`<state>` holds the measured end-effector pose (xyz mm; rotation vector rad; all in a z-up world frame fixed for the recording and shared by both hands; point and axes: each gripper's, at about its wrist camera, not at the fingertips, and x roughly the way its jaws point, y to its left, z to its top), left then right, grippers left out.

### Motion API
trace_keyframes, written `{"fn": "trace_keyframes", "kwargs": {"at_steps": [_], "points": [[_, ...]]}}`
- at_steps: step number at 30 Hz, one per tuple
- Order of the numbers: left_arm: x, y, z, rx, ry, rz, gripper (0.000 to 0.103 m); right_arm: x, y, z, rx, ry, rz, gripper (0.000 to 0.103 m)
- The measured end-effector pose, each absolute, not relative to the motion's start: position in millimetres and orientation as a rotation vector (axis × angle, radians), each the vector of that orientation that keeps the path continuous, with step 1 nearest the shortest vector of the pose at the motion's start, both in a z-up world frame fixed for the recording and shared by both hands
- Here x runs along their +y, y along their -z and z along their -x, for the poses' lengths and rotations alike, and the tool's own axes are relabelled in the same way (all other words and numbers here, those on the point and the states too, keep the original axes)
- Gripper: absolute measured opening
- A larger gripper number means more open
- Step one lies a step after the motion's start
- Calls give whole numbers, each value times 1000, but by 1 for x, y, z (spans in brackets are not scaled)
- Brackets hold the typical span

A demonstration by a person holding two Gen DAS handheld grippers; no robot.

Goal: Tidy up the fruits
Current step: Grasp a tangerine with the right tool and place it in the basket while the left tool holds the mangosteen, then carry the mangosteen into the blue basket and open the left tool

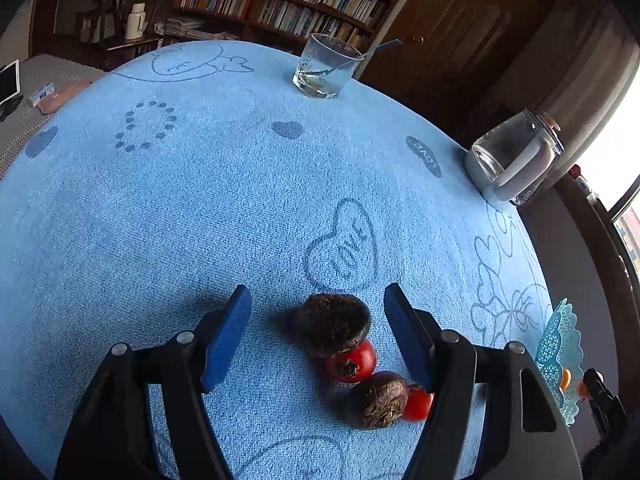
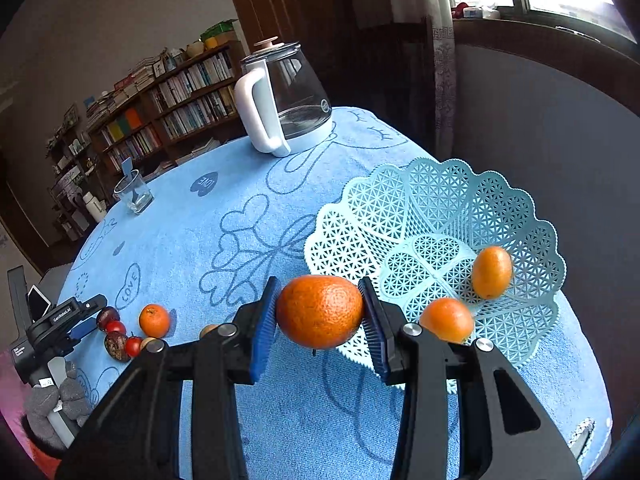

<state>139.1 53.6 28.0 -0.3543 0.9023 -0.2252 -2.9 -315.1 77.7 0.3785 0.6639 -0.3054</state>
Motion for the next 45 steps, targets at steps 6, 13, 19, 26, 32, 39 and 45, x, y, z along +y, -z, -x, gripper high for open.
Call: {"fn": "trace_keyframes", "kwargs": {"at_steps": [6, 13, 19, 26, 32, 39, 45], "points": [[48, -21, -140, 927, 216, 342, 69, -349, -62, 9, 684, 418, -431, 41], [45, -20, -140, 923, 202, 316, 62, -359, -44, 6, 721, 466, -438, 41], [44, -19, -140, 919, 221, 314, 48, -363, -42, 7, 701, 495, -447, 58], [43, -22, -139, 908, 245, 318, 43, -364, -46, 11, 668, 520, -457, 63], [44, -31, -135, 866, 263, 330, 43, -364, -53, 16, 636, 539, -452, 63], [48, -39, -130, 824, 262, 348, 43, -367, -58, 23, 610, 557, -468, 63], [45, -48, -122, 776, 284, 345, 43, -370, -61, 29, 593, 570, -481, 63]]}}
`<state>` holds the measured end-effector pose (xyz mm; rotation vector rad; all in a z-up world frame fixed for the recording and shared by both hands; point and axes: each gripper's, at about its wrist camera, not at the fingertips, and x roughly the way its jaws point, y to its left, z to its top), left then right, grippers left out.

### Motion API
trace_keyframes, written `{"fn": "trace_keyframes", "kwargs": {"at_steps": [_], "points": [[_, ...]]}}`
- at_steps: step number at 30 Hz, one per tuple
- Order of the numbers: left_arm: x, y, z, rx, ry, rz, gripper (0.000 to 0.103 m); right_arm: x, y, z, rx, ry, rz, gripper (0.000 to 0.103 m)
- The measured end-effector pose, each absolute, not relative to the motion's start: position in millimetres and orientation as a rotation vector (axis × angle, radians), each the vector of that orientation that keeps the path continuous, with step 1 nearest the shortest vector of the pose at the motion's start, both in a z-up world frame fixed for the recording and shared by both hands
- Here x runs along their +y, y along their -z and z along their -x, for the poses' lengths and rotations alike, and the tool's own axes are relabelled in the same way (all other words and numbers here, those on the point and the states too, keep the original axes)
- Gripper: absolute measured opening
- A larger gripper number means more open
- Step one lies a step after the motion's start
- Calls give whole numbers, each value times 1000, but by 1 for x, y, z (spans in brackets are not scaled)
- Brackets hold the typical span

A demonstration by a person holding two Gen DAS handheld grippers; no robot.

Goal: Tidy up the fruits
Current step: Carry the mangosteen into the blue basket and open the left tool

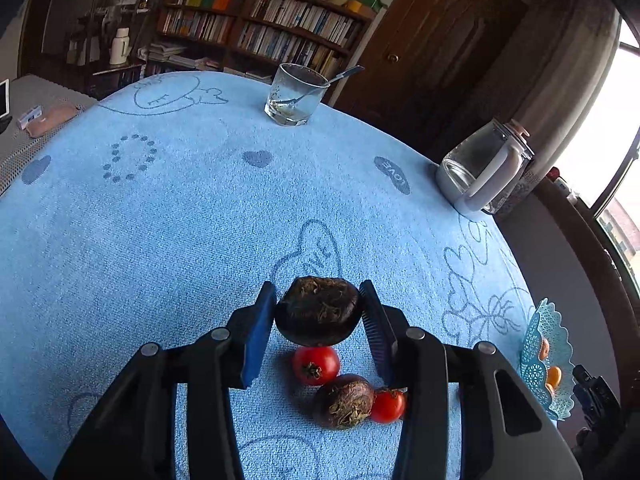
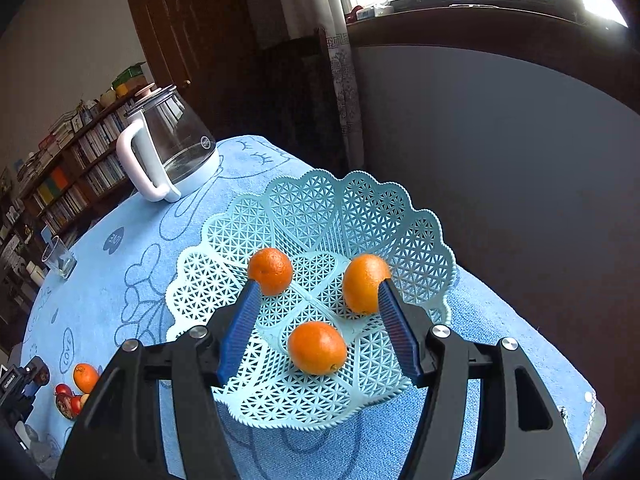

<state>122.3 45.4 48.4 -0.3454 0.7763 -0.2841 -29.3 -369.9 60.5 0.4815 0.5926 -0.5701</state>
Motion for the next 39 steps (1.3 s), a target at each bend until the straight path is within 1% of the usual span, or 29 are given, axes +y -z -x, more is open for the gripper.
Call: {"fn": "trace_keyframes", "kwargs": {"at_steps": [7, 12, 28, 39], "points": [[31, -66, -108, 720, 325, 310, 43, -378, -62, 43, 580, 573, -505, 63], [6, -75, -94, 706, 374, 261, 43, -386, -64, 54, 567, 567, -523, 63], [-120, -82, -40, 734, 582, 68, 43, -414, -60, 72, 540, 513, -571, 63], [-196, -86, -29, 742, 689, -32, 43, -420, -57, 69, 531, 476, -573, 63]]}}
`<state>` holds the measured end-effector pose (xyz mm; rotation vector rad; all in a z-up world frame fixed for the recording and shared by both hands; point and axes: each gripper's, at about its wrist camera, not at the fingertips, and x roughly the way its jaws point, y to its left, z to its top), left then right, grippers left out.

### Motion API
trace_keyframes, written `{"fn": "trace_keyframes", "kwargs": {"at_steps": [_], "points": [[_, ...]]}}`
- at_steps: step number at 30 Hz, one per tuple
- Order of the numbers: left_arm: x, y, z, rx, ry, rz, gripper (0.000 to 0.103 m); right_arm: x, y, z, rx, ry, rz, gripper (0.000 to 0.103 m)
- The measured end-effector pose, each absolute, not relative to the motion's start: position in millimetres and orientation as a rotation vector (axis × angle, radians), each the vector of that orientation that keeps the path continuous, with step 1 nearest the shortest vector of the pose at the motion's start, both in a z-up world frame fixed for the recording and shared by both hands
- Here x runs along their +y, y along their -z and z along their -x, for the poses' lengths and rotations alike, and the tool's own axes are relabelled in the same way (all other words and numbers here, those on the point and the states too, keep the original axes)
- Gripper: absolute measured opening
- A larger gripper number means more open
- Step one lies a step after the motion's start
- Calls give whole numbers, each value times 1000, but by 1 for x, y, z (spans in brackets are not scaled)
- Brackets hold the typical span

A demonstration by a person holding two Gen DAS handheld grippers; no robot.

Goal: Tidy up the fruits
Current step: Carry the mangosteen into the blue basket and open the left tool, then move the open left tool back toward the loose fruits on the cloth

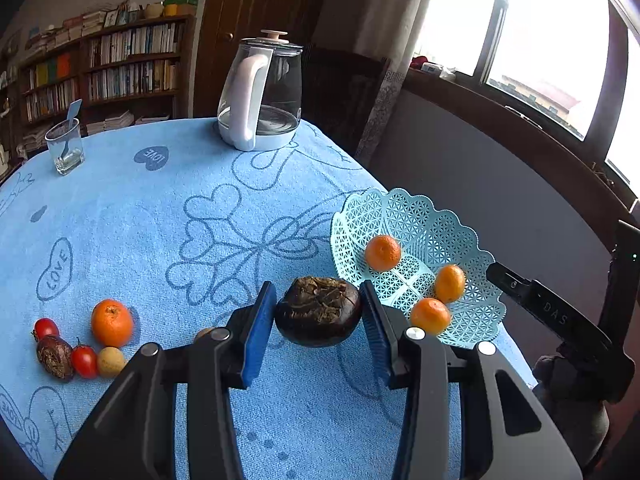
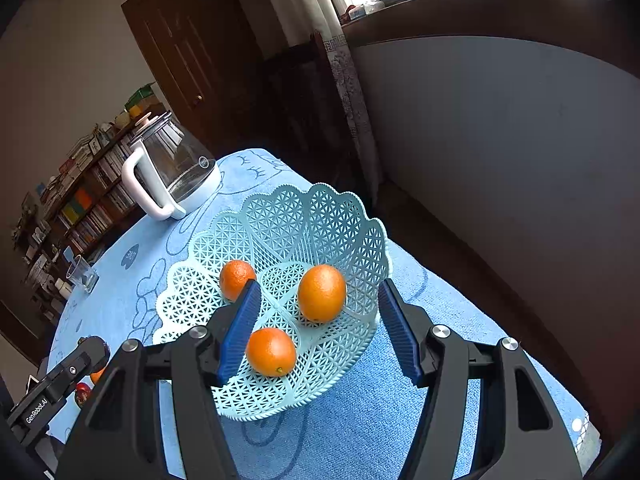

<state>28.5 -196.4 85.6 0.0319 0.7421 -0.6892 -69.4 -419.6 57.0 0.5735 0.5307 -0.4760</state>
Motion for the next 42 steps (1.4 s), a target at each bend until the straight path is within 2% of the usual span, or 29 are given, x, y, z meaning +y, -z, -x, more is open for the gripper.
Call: {"fn": "trace_keyframes", "kwargs": {"at_steps": [12, 14, 16, 17, 24, 27, 32, 36, 42], "points": [[-251, -72, -23, 775, 766, -95, 44, -436, -61, 78, 503, 489, -624, 63], [-253, -69, -21, 777, 774, -96, 47, -436, -61, 77, 503, 487, -624, 63], [-252, -69, -21, 769, 775, -91, 60, -435, -60, 79, 503, 486, -625, 63], [-250, -70, -22, 763, 769, -90, 62, -436, -60, 78, 504, 485, -626, 63], [-230, -69, -33, 786, 715, -41, 62, -435, -61, 79, 501, 484, -628, 63], [-221, -69, -33, 781, 693, -27, 73, -435, -62, 80, 498, 486, -630, 63], [-212, -70, -32, 776, 674, -15, 79, -437, -64, 82, 493, 485, -639, 63], [-204, -72, -29, 768, 655, -14, 80, -438, -65, 84, 483, 485, -647, 67], [-191, -69, -29, 773, 613, -8, 80, -437, -69, 86, 475, 476, -650, 67]]}}
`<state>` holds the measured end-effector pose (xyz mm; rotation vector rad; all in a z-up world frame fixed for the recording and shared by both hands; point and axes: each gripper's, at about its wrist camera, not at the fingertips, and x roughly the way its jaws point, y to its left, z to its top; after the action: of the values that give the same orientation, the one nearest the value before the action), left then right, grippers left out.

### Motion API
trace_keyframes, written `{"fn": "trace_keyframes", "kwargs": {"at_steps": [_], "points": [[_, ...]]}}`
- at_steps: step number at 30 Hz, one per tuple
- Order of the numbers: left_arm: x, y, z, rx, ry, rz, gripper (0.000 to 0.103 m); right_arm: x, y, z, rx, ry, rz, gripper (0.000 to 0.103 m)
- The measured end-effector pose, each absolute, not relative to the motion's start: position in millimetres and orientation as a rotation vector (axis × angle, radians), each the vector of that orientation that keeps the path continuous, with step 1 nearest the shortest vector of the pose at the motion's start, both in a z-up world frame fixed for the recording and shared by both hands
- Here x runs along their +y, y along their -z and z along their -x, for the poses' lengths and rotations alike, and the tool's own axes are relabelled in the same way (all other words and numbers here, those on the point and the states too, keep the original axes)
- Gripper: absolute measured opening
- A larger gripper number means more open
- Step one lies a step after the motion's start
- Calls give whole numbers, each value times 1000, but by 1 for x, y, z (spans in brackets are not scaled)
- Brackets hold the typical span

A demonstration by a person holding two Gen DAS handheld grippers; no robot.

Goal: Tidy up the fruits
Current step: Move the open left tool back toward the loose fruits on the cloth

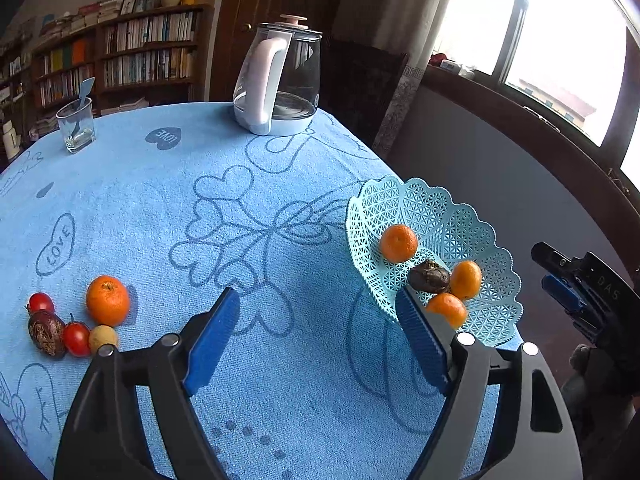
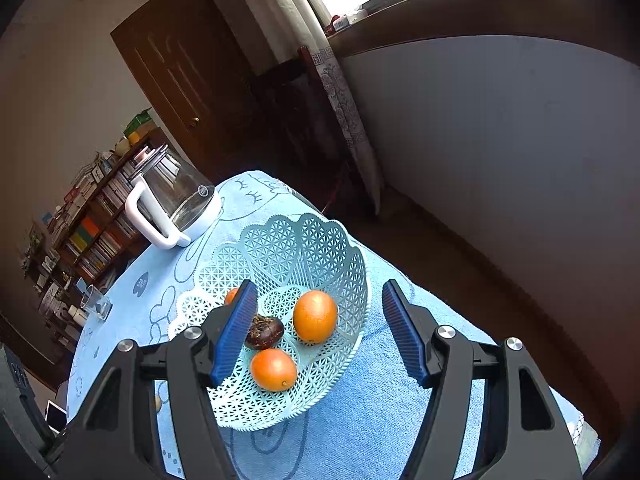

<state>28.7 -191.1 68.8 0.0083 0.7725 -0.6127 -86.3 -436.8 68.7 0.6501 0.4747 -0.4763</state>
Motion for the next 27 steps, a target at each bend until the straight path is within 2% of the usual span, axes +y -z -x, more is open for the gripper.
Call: {"fn": "trace_keyframes", "kwargs": {"at_steps": [27], "points": [[-155, -69, -19, 756, 519, -19, 80, -402, -81, 82, 461, 339, -604, 67]]}}
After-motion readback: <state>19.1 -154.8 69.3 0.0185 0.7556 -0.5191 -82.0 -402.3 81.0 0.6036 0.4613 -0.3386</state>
